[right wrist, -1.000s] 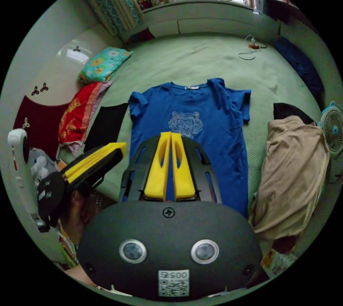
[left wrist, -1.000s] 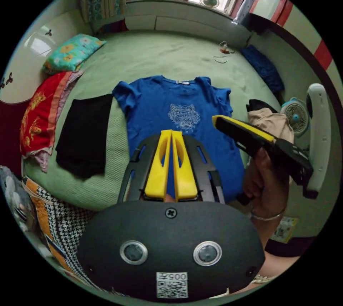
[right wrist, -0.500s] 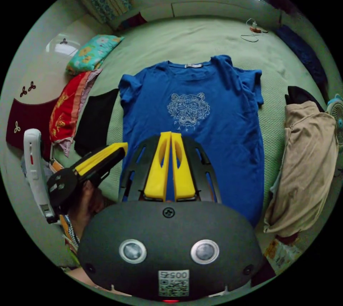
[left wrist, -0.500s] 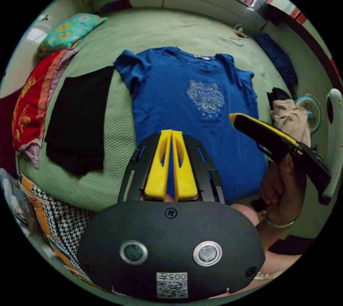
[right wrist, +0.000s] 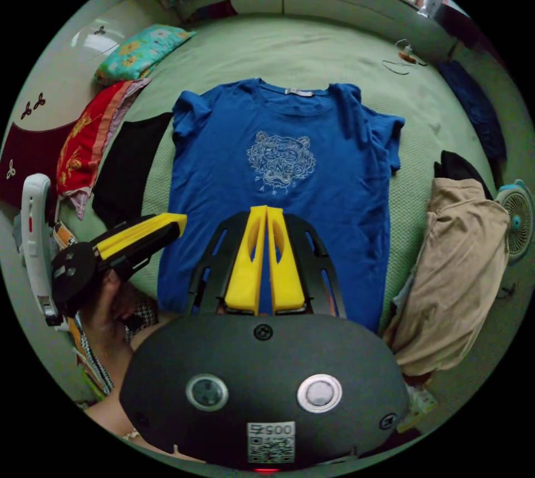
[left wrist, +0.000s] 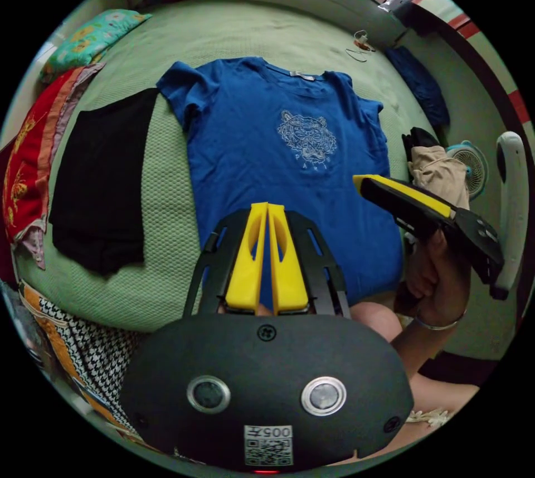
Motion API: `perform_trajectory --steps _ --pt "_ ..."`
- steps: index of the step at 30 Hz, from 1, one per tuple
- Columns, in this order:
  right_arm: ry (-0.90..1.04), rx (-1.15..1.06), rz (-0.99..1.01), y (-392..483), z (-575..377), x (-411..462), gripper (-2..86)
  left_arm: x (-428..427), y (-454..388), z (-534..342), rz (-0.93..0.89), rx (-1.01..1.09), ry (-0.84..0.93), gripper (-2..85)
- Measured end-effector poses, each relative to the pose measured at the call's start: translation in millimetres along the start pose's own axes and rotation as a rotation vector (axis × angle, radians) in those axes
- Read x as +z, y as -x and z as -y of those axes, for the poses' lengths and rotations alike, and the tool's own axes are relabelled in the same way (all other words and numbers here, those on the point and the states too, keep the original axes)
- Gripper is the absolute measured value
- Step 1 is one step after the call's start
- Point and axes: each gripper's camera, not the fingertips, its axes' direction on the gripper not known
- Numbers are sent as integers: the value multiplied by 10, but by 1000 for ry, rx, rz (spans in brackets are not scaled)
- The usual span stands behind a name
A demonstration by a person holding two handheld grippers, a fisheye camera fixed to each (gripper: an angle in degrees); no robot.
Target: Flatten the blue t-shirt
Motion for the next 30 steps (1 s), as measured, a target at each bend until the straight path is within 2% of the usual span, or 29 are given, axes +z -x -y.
perform_trajectory --steps 10,18,24,30 --pt "30 8 -72 -77 109 288 -10 66 -43 82 37 26 17 -7" --pt "96 -14 91 -156 212 634 -10 104 25 123 114 20 33 -6" --pt "-48 -17 27 -127 166 522 -10 110 117 143 105 1 38 -6" --pt "-34 -36 31 -88 126 610 -10 91 190 127 120 -15 39 -6"
